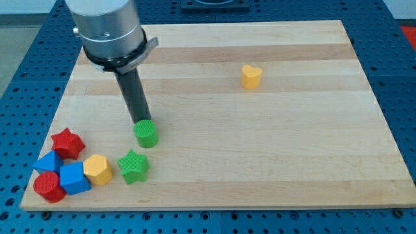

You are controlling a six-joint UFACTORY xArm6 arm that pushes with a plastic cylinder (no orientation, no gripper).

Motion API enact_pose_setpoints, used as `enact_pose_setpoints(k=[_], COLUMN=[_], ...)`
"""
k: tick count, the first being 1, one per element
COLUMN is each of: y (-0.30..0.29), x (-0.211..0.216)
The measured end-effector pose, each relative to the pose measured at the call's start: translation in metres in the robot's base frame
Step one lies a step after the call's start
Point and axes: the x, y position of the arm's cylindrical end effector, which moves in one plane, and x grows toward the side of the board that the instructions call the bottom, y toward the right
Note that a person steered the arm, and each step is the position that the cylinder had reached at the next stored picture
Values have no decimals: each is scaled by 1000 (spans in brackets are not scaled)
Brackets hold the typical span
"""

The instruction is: Push green circle near to the yellow hexagon

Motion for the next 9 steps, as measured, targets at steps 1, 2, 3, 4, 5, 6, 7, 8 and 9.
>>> enact_pose_setpoints(k=[1,2,3,4,5,6,7,8,9], y=[2,41,95,77,14,-21,6,18,-20], x=[1,-3,10,40,44,44,29,0,-5])
